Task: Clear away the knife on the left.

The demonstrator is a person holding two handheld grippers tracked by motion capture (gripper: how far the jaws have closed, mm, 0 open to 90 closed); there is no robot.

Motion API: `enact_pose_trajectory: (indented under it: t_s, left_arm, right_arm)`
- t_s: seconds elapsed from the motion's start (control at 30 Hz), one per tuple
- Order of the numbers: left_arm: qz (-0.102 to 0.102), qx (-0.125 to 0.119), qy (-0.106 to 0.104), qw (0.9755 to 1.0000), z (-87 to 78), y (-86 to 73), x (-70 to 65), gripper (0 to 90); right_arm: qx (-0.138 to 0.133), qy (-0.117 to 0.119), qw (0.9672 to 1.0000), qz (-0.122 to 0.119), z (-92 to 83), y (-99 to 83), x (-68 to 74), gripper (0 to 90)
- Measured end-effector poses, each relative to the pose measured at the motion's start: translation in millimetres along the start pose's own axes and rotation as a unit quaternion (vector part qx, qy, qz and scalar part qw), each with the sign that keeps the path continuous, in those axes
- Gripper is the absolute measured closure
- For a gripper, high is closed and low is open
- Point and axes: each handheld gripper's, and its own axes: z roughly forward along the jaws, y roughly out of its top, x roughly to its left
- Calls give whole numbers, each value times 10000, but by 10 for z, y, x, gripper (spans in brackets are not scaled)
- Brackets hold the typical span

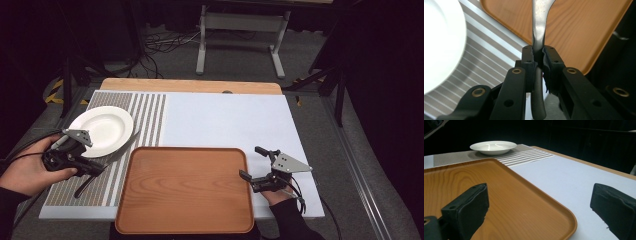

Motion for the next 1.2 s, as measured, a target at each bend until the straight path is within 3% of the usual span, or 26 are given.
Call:
enact_pose_trajectory:
  t_s: [0.2, 0.4, 0.63, 0.77, 1.03, 1.2]
  left_arm:
    - [-325, -59, -193, 9993, 51, 65, -58, 801]
    - [-692, -171, -475, 9963, 119, 118, -106, 801]
    - [-978, -152, -458, 9940, 252, 187, -191, 800]
    - [-1072, -194, -386, 9933, 299, 226, -203, 800]
    - [-1253, -155, -575, 9903, 461, 284, -248, 800]
    - [-1216, -78, -659, 9904, 583, 313, -284, 800]
  right_arm:
    - [-3, 5, 10000, -5, 0, 0, 1, 28]
    - [-6, 11, 10000, -7, -1, 1, 1, 29]
    - [-12, 20, 10000, -11, -2, 1, -1, 28]
    - [-14, 29, 10000, -11, -2, 1, 1, 27]
    - [-10, 13, 10000, -2, 0, 0, 0, 27]
    - [-8, 27, 10000, -9, 4, 0, 2, 27]
